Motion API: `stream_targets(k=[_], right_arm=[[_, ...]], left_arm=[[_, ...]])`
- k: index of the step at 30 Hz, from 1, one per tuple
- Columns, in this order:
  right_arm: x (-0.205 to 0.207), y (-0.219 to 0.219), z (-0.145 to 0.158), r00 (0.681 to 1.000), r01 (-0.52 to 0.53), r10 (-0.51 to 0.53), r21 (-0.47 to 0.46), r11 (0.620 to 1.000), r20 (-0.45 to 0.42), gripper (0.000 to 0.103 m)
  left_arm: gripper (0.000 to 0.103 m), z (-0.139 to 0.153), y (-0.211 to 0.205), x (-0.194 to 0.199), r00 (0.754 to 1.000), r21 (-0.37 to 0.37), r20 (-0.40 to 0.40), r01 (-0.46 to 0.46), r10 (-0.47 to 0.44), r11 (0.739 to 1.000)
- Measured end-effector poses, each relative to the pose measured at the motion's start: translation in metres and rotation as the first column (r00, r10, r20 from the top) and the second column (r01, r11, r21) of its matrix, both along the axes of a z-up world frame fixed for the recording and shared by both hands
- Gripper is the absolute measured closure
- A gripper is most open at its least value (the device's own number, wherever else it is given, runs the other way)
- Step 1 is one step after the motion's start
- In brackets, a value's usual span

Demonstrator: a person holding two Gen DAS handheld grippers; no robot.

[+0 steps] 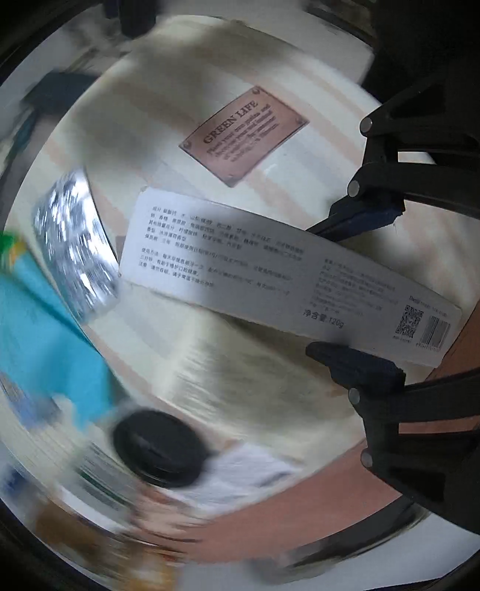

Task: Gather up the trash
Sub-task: 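Grasp the long white box with the left tool while the right tool grasps the medicine box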

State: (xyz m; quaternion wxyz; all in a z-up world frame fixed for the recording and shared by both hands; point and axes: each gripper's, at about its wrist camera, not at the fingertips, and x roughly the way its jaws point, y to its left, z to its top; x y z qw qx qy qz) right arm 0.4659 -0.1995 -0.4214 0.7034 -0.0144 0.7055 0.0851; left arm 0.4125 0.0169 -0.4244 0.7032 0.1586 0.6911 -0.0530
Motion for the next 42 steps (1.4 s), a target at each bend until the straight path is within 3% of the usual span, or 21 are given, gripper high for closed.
stream_targets(k=[3,5,8,9,11,13,14,15,18,20,22,23,28,30,32,34,35,37,38,39,42], right_arm=[[0.016,0.023,0.002,0.994,-0.106,0.106,0.003,0.994,-0.012,0.004],[0.024,0.05,0.007,0.978,-0.207,0.207,0.003,0.978,0.0,0.004],[0.03,0.113,0.016,0.909,-0.415,0.415,-0.009,0.91,0.036,0.004],[0.029,0.139,0.018,0.868,-0.494,0.495,-0.02,0.869,0.043,0.004],[0.023,0.192,0.018,0.755,-0.652,0.654,-0.048,0.756,0.046,0.004],[0.009,0.251,0.01,0.576,-0.809,0.817,-0.121,0.575,0.036,0.004],[0.004,0.267,0.007,0.513,-0.846,0.858,-0.154,0.511,0.033,0.004],[-0.005,0.292,-0.001,0.406,-0.894,0.914,-0.203,0.4,0.013,0.004],[-0.027,0.338,-0.021,0.153,-0.944,0.987,-0.301,0.132,-0.047,0.004],[-0.035,0.358,-0.035,0.025,-0.944,0.994,-0.331,-0.011,-0.102,0.004],[-0.039,0.369,-0.047,-0.063,-0.939,0.986,-0.325,-0.11,-0.152,0.001],[-0.04,0.371,-0.049,-0.083,-0.945,0.983,-0.301,-0.131,-0.166,0.001],[-0.034,0.379,-0.063,-0.057,-0.978,0.973,-0.185,-0.1,-0.226,0.008],[-0.029,0.371,-0.072,0.009,-0.984,0.971,-0.175,-0.034,-0.241,0.018],[-0.01,0.367,-0.069,0.166,-0.98,0.958,-0.148,0.134,-0.232,0.019],[0.015,0.356,-0.07,0.384,-0.923,0.888,-0.146,0.357,-0.252,0.019],[0.033,0.342,-0.073,0.543,-0.838,0.786,-0.13,0.53,-0.295,0.019],[0.048,0.321,-0.073,0.682,-0.704,0.649,-0.061,0.708,-0.338,0.018],[0.053,0.308,-0.075,0.724,-0.612,0.562,0.004,0.791,-0.399,0.016],[0.054,0.3,-0.075,0.737,-0.545,0.517,0.069,0.835,-0.435,0.013],[0.05,0.298,-0.057,0.768,-0.56,0.548,0.066,0.826,-0.331,0.005]], left_arm=[[0.052,0.006,0.028,-0.027,0.979,-0.034,0.015,-0.204,0.204,0.978],[0.052,0.01,0.056,-0.049,0.927,-0.047,0.018,-0.373,0.374,0.927],[0.052,0.015,0.117,-0.084,0.751,-0.088,0.005,-0.657,0.66,0.749],[0.052,0.016,0.129,-0.091,0.709,-0.098,0.006,-0.701,0.705,0.706],[0.052,0.016,0.161,-0.104,0.61,-0.098,0.017,-0.787,0.792,0.609],[0.052,0.012,0.188,-0.11,0.537,-0.104,0.027,-0.838,0.843,0.536],[0.053,0.01,0.196,-0.11,0.516,-0.105,0.029,-0.85,0.856,0.516],[0.053,0.009,0.204,-0.11,0.493,-0.107,0.037,-0.863,0.869,0.494],[0.053,0.002,0.219,-0.108,0.457,-0.108,0.047,-0.882,0.888,0.459],[0.052,-0.003,0.226,-0.106,0.432,-0.12,0.042,-0.893,0.901,0.433],[0.053,-0.008,0.23,-0.106,0.415,-0.127,0.035,-0.901,0.909,0.416],[0.053,-0.01,0.231,-0.106,0.41,-0.132,0.029,-0.903,0.912,0.41],[0.053,-0.019,0.233,-0.121,0.414,-0.131,0.001,-0.903,0.91,0.41],[0.052,-0.02,0.235,-0.125,0.414,-0.138,0.001,-0.901,0.91,0.411],[0.052,-0.022,0.241,-0.129,0.416,-0.142,-0.003,-0.9,0.91,0.411],[0.052,-0.025,0.233,-0.13,0.416,-0.144,-0.004,-0.9,0.909,0.411],[0.052,-0.026,0.231,-0.133,0.417,-0.147,-0.006,-0.9,0.909,0.412],[0.052,-0.026,0.229,-0.131,0.42,-0.158,-0.018,-0.897,0.907,0.413],[0.052,-0.021,0.214,-0.127,0.422,-0.16,-0.021,-0.896,0.906,0.413],[0.052,-0.017,0.213,-0.123,0.424,-0.163,-0.026,-0.895,0.905,0.415],[0.052,-0.016,0.218,-0.109,0.431,-0.161,-0.02,-0.892,0.902,0.423]])
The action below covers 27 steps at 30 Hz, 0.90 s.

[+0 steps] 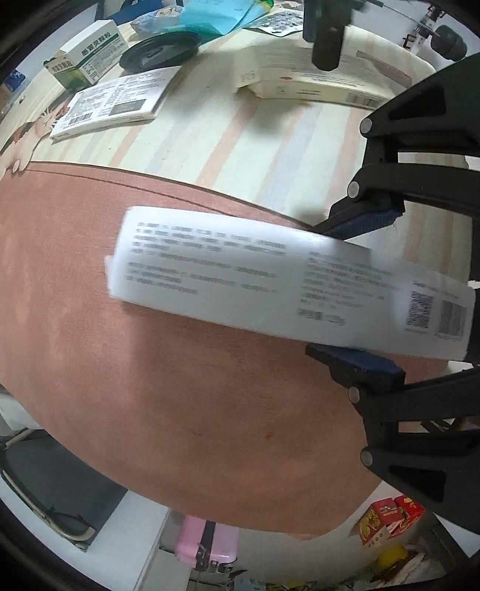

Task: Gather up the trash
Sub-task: 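Grasp the long white box with the left tool while the right tool grasps the medicine box, then lower both boxes into the bin and open both tools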

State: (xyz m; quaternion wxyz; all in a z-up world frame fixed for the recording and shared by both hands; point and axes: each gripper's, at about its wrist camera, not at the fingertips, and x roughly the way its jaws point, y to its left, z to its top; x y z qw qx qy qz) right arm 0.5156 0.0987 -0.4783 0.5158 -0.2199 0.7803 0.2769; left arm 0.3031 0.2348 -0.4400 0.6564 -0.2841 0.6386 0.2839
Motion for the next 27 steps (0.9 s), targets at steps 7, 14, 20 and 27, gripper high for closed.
stream_targets(k=[7,14,20,27], right_arm=[[-0.03,0.018,-0.004,0.969,-0.145,0.151,-0.043,0.989,0.197,0.006],[-0.067,0.013,0.003,0.945,-0.082,0.082,-0.013,0.997,0.317,0.028],[-0.088,-0.03,0.017,0.94,0.0,-0.016,0.048,0.999,0.34,0.029],[-0.117,-0.106,0.067,0.927,0.059,-0.112,0.155,0.986,0.359,0.029]], left_arm=[[0.059,0.001,0.006,0.017,0.997,0.049,-0.006,0.074,-0.074,0.996],[0.059,0.008,0.004,0.015,0.996,0.098,-0.004,0.088,-0.088,0.991],[0.059,0.028,-0.025,0.002,0.995,0.157,0.015,0.097,-0.101,0.983],[0.059,0.064,-0.048,-0.034,0.989,0.189,0.106,0.083,-0.105,0.978]])
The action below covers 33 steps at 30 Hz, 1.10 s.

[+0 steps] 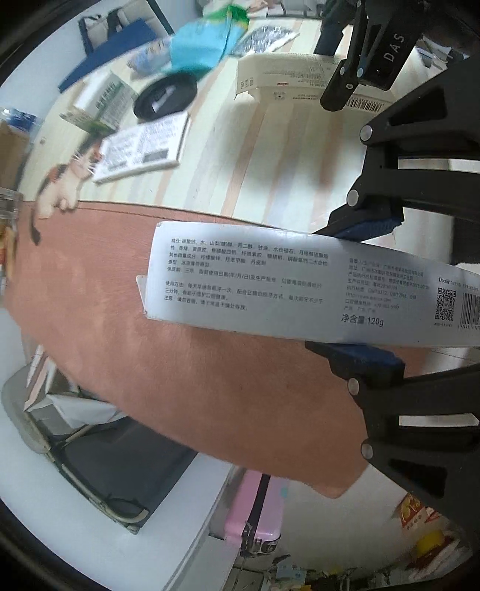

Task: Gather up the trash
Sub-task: 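Lower both boxes into the bin and open both tools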

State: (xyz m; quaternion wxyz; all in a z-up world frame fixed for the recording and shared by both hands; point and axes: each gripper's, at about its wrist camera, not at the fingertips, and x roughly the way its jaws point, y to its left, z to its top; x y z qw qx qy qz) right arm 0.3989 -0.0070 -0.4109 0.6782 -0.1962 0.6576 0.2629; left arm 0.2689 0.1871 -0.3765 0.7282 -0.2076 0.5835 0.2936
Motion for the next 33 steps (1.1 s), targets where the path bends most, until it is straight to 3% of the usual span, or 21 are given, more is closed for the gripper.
stream_targets(k=[4,7,10,11,13,16,21,26,31,33], right_arm=[[-0.021,-0.043,0.04,0.998,0.048,-0.05,0.067,0.997,0.032,0.029],[-0.062,-0.07,0.069,0.994,0.093,-0.099,0.118,0.989,0.051,0.029],[-0.116,-0.067,0.1,0.987,0.138,-0.148,0.146,0.98,0.065,0.029],[-0.137,-0.045,0.097,0.984,0.155,-0.166,0.155,0.976,0.065,0.029],[-0.171,-0.05,0.1,0.979,0.183,-0.196,0.168,0.969,0.062,0.029],[-0.207,-0.051,0.068,0.972,0.225,-0.234,0.172,0.959,0.031,0.029],[-0.262,-0.069,0.011,0.957,0.29,-0.281,0.144,0.946,-0.075,0.029],[-0.294,-0.096,-0.084,0.917,0.368,-0.344,0.097,0.925,-0.201,0.029],[-0.305,-0.109,-0.195,0.876,0.416,-0.38,0.065,0.907,-0.295,0.029],[-0.306,-0.107,-0.239,0.868,0.42,-0.383,0.055,0.906,-0.315,0.029]], left_arm=[[0.059,0.042,-0.011,-0.038,0.997,0.001,0.072,0.023,-0.023,1.0],[0.059,0.062,-0.024,-0.074,0.99,0.001,0.125,0.069,-0.068,0.998],[0.059,0.076,-0.037,-0.112,0.98,-0.009,0.161,0.121,-0.118,0.993],[0.059,0.077,-0.039,-0.12,0.977,-0.015,0.168,0.133,-0.128,0.991],[0.059,0.077,-0.047,-0.145,0.97,-0.03,0.183,0.169,-0.161,0.985],[0.059,0.064,-0.059,-0.177,0.967,-0.09,0.179,0.201,-0.183,0.975],[0.059,0.004,-0.073,-0.211,0.978,-0.277,0.129,0.193,-0.162,0.941],[0.059,-0.086,-0.079,-0.223,0.992,-0.454,0.053,0.128,-0.117,0.882],[0.057,-0.204,-0.076,-0.214,0.997,-0.555,-0.016,0.059,-0.082,0.83],[0.058,-0.247,-0.075,-0.211,0.996,-0.564,-0.041,0.038,-0.073,0.825]])
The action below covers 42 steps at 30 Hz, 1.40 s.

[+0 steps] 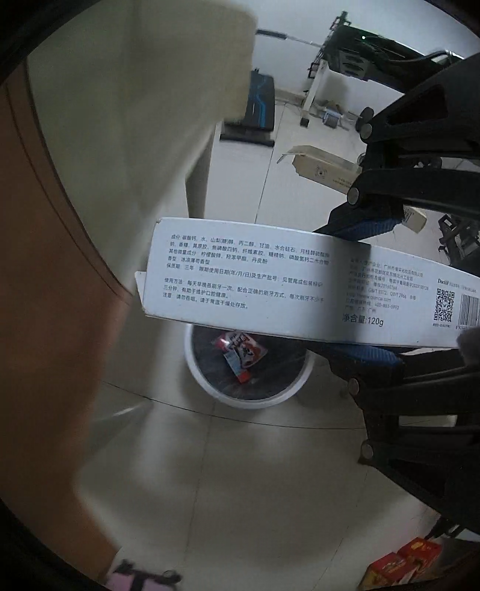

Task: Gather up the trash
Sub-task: 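Lower both boxes into the bin and open both tools, then grasp the white medicine card with the left tool while the right tool grasps the blue-green bag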

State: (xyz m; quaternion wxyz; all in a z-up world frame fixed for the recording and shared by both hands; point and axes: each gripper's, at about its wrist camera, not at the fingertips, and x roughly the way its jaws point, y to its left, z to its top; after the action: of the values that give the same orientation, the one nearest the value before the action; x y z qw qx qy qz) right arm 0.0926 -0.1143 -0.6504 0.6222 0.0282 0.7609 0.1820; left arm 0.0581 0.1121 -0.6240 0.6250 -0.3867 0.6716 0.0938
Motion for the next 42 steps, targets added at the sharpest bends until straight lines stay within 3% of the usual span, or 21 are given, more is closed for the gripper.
stream_targets(k=[2,3,5,7,8,10,17,22,29,35,42], right_arm=[[0.0,0.003,-0.045,1.0,-0.002,0.002,-0.001,1.0,-0.019,0.028],[-0.001,0.006,-0.069,1.0,-0.004,0.004,-0.007,1.0,-0.03,0.028],[-0.002,0.013,-0.117,0.998,-0.015,0.016,0.007,1.0,-0.058,0.028],[-0.005,0.021,-0.155,0.996,-0.036,0.038,0.018,0.999,-0.08,0.025],[-0.007,0.022,-0.169,0.996,-0.038,0.04,0.022,0.999,-0.084,0.013],[-0.013,0.028,-0.193,0.995,-0.057,0.058,0.016,0.998,-0.078,0.0],[-0.022,0.04,-0.213,0.991,-0.133,0.134,-0.111,0.985,0.002,0.0],[-0.021,0.042,-0.199,0.979,-0.177,0.194,-0.215,0.96,0.06,0.0],[-0.016,0.026,-0.161,0.974,-0.174,0.205,-0.264,0.949,0.092,0.0],[-0.019,0.027,-0.107,0.97,-0.165,0.204,-0.266,0.95,0.129,0.0],[-0.025,0.024,-0.018,0.966,-0.14,0.19,-0.264,0.954,0.173,0.0]], left_arm=[[0.052,-0.043,0.002,0.003,1.0,0.012,-0.022,-0.014,0.014,1.0],[0.034,-0.061,0.003,0.003,0.999,0.019,-0.03,-0.016,0.017,1.0],[0.007,-0.093,0.005,0.001,0.999,0.054,-0.046,-0.012,0.014,0.998],[0.005,-0.119,0.006,-0.002,0.998,0.098,-0.062,0.001,0.005,0.995],[0.005,-0.127,0.007,-0.005,0.997,0.111,-0.071,0.004,0.004,0.994],[0.005,-0.143,0.007,-0.009,0.997,0.152,-0.08,0.008,0.004,0.988],[0.0,-0.148,0.004,-0.034,0.99,0.274,-0.136,0.083,-0.047,0.958],[0.0,-0.128,-0.005,-0.044,0.985,0.315,-0.154,0.118,-0.072,0.942],[0.0,-0.086,-0.011,-0.049,0.985,0.352,-0.147,0.137,-0.09,0.926],[0.0,-0.041,-0.017,-0.051,0.985,0.358,-0.132,0.149,-0.108,0.922],[0.0,0.032,-0.03,-0.06,0.985,0.356,-0.106,0.164,-0.135,0.92]])
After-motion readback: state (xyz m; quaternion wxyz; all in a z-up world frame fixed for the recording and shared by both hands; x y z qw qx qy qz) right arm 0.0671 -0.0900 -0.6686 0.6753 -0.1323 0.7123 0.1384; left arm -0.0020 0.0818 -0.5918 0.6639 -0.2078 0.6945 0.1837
